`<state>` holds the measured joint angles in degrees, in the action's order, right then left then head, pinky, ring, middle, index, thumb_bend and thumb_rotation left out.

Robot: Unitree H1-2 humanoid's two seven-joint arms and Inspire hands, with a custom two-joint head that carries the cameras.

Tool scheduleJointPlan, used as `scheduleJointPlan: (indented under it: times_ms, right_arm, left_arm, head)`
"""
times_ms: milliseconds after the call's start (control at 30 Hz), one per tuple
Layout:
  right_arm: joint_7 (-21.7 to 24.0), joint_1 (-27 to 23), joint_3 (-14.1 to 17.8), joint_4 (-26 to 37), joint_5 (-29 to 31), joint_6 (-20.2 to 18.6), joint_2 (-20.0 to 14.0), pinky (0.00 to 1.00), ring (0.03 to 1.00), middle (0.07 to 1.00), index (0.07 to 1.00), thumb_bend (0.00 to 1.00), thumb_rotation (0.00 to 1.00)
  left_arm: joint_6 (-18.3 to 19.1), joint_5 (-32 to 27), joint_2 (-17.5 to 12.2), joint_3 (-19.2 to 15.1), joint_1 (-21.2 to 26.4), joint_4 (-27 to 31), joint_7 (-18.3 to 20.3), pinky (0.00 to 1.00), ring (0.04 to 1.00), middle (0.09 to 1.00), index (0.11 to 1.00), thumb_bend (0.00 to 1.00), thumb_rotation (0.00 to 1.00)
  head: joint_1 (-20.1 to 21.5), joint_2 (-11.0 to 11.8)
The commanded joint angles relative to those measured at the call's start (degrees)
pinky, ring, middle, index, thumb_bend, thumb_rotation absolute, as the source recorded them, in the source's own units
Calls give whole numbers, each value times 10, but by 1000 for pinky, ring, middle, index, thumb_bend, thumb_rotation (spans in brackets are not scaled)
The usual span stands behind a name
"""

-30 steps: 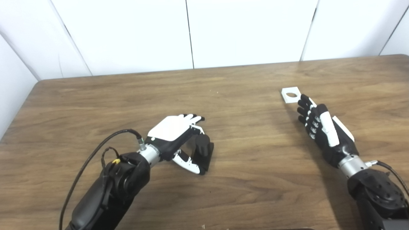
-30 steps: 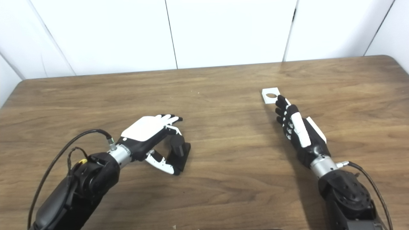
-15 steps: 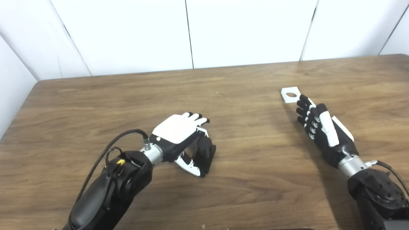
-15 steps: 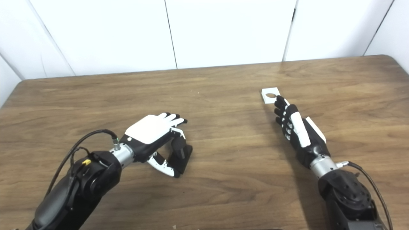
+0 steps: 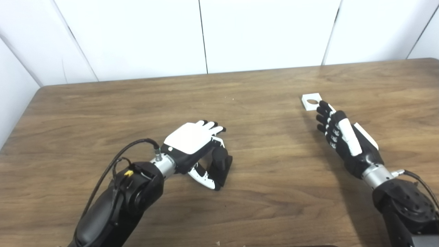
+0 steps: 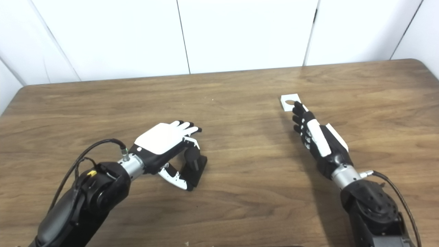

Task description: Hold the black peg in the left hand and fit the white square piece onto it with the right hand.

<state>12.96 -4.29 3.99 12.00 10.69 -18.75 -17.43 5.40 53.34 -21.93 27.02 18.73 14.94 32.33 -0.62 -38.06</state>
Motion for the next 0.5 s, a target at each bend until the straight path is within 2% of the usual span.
scheduleJointPlan:
  times_ms: [0, 200, 467]
  right_arm:
    - [-3, -26, 4, 27, -2, -2, -11, 1000, 1000, 1000, 1000, 698, 942]
    - [4, -27, 4, 30, -8, -7, -15, 1000, 1000, 1000, 1000, 691, 952]
    - [2, -29, 1, 35, -14, -11, -18, 1000, 1000, 1000, 1000, 717, 945]
  left_arm:
    - [6, -17, 6, -8, -1, -10, 8, 1000, 1000, 974, 632, 893, 322]
    - [16, -52, 19, -26, -6, -24, 4, 1000, 1000, 975, 629, 897, 303]
    - [24, -82, 27, -40, -8, -47, -10, 1000, 1000, 974, 656, 908, 335]
  head:
    - [-1, -1]
    - [0, -2]
    - [0, -4]
